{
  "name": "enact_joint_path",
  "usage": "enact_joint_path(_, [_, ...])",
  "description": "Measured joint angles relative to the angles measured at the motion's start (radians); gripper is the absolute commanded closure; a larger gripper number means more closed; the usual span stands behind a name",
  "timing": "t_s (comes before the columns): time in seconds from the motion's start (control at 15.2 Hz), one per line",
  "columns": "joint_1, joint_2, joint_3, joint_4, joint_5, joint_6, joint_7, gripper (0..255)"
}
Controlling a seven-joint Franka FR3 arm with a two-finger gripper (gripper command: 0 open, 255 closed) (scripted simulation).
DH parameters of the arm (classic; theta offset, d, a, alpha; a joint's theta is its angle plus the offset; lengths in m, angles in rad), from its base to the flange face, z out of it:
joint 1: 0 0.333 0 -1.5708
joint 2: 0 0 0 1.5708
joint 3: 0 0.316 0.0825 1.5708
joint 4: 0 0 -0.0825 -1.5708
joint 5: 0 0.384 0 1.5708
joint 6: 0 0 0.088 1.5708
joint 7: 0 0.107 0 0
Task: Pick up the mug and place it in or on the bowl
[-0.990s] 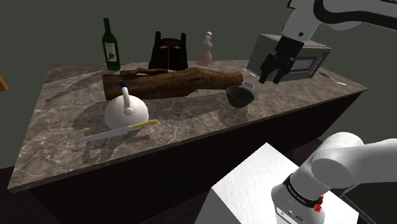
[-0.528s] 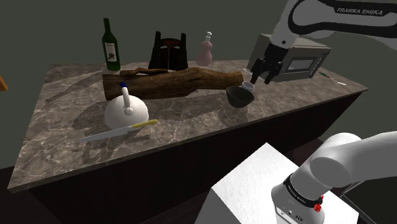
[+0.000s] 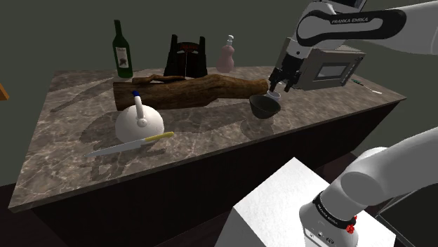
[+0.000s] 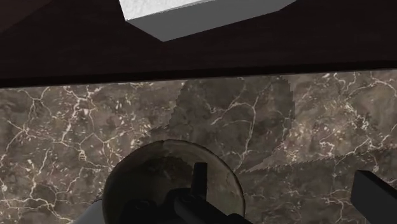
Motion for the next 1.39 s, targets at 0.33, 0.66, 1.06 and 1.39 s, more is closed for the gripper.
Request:
enact_joint_path(0.33, [-0.022,0.170,-0.041,0.090,0.000,0.080,-0.035,0])
enact_joint_path(0.66, [-0.047,0.336,-0.077,0.195,0.016,0.139,-0.072,0])
enact_joint_path(1.06, [-0.088,0.539,-0.108,0.366,0.050,0.168,-0.112,0])
enact_joint_path(1.39, [-0.138,0.730,-0.122,0.552,0.089,0.170,-0.143,0])
